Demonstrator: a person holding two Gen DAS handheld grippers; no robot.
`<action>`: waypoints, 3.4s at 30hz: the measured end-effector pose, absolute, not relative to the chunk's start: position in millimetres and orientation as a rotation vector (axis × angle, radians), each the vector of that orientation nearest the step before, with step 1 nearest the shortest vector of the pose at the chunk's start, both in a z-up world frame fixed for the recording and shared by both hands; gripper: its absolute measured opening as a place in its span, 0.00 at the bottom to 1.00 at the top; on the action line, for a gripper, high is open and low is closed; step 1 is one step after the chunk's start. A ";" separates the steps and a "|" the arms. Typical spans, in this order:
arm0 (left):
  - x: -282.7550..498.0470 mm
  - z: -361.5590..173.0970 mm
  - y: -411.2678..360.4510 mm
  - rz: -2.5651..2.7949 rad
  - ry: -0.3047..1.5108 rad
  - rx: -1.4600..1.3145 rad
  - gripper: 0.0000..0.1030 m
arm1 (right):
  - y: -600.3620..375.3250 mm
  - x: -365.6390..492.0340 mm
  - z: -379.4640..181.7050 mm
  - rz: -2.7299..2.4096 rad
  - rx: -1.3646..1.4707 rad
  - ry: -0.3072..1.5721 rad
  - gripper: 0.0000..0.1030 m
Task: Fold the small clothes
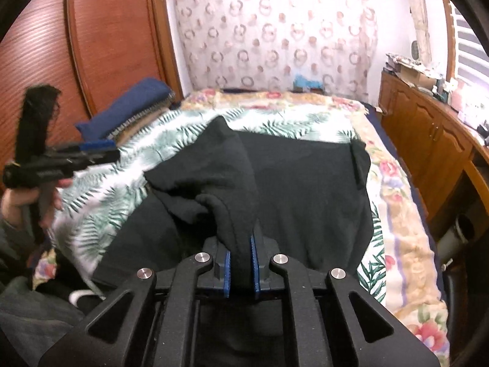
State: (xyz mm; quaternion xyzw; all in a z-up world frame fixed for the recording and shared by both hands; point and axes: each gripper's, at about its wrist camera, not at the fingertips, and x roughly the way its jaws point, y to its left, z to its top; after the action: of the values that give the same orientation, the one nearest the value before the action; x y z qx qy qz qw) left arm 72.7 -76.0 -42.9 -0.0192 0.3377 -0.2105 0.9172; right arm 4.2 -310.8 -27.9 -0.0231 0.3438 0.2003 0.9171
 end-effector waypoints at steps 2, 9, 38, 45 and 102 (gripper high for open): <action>72.5 -43.7 -73.1 -0.429 0.694 -0.038 0.62 | -310.7 -2.6 -19.4 0.403 -0.058 0.688 0.07; 69.3 -41.4 -72.7 -0.429 0.682 -0.032 0.62 | -330.3 -13.7 -20.7 0.346 -0.086 0.733 0.07; 64.1 -46.1 -68.9 -0.400 0.668 -0.031 0.62 | -293.9 19.7 -8.0 0.350 -0.183 0.683 0.50; 64.4 -46.3 -53.7 -0.366 0.661 -0.053 0.62 | -227.6 68.9 -36.2 0.540 -0.233 0.775 0.50; 58.5 -58.5 -43.2 -0.355 0.688 -0.082 0.62 | -145.2 118.5 -87.3 0.758 -0.408 0.954 0.39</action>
State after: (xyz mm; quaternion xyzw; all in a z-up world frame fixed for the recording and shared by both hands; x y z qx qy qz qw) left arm 58.5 -43.2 -58.5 -0.0398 0.3356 -0.1729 0.9252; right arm 118.5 -145.2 -87.3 -0.1903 0.4449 0.3537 0.8005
